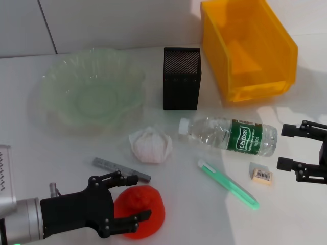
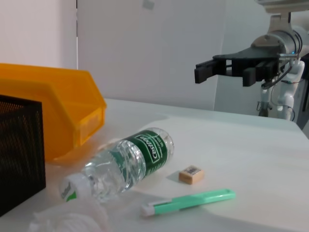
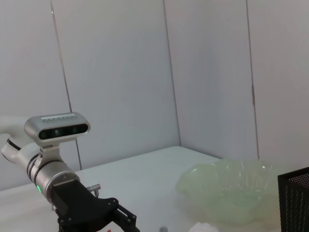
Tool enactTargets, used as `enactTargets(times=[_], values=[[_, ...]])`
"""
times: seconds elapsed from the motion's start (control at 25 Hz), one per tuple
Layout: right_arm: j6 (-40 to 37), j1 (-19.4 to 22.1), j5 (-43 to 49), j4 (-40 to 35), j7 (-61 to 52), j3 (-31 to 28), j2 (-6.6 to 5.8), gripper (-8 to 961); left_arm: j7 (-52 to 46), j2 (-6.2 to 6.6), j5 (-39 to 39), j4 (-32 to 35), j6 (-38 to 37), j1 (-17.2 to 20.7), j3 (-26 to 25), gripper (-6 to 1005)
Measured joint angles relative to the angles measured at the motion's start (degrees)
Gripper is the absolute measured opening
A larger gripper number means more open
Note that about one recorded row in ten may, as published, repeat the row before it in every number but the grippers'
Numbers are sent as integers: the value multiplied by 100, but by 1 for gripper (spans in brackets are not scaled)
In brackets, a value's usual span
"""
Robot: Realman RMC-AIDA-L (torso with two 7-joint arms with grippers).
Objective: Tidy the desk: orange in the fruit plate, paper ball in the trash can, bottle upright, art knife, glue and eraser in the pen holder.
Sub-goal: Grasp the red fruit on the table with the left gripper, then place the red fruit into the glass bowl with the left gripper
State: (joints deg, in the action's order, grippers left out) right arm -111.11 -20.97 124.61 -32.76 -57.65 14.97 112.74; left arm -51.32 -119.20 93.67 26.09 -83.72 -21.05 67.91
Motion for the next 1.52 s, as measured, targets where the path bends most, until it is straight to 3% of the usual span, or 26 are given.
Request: enactTargets(times=[0.32,0.76,0.84,0.88,0.96,1.0,1.16,1.32,1.48,1.52], values=[[28,-29,-116,-3,0,-4,12,765,219,18,8,59,113,31,284,722],[29,-8,-279,-18,0,-3,19,764,186,50,-47,265,-81,-2,195,475],[29,2,-311,-20,1,-3,22,764,182,57,-67,305,-139,4,180,338],[29,12,-339,-23,0,-3,25,764,181,68,-96,376,-249,24,116,270],[26,40,-390,-39,0,-3,28,764,205,77,-149,574,-586,89,-383,222],[26,40,-390,-39,0,-3,28,764,205,77,-149,574,-586,89,-383,198],[3,48,-402,-40,0,-3,29,764,319,50,-321,682,-540,66,-1331,118],[-4,49,-403,-35,0,-3,29,764,385,48,-623,661,-118,-154,-1728,86],[-15,49,-403,-18,0,-3,32,764,368,52,-1361,420,1291,-680,-1772,65],[-15,49,-403,-18,0,-3,32,764,368,52,-1361,420,1291,-680,-1772,60]])
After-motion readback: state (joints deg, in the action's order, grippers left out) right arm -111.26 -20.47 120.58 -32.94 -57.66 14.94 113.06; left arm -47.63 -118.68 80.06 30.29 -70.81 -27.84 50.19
